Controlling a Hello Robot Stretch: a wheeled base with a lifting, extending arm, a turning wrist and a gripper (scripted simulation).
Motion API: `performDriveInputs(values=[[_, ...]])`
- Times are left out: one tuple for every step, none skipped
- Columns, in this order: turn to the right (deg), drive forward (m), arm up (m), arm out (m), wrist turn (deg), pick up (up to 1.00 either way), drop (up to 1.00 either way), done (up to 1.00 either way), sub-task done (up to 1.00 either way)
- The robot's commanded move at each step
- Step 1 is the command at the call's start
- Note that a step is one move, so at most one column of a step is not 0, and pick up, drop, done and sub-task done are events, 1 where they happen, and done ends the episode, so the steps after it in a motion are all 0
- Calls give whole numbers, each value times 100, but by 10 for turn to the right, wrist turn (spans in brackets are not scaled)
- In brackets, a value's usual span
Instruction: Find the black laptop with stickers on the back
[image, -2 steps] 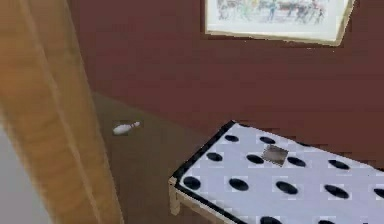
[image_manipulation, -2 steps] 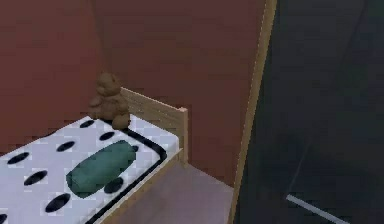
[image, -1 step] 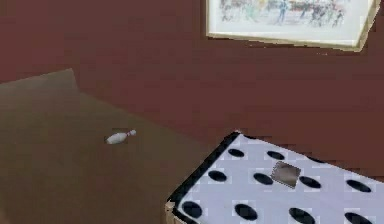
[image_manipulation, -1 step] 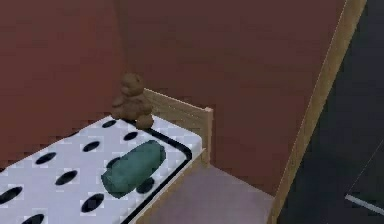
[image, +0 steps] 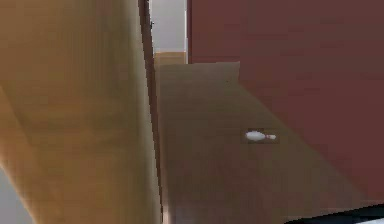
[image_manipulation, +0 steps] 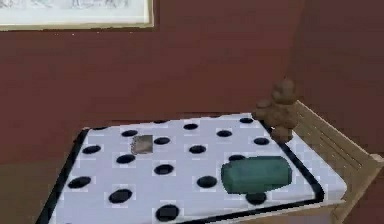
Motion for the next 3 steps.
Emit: performDriveInputs(values=[[-30, 0, 0, 0, 0, 0, 0, 0, 0], [450, 0, 0, 0, 0, 0, 0, 0, 0], [90, 0, 0, 0, 0, 0, 0, 0, 0]])
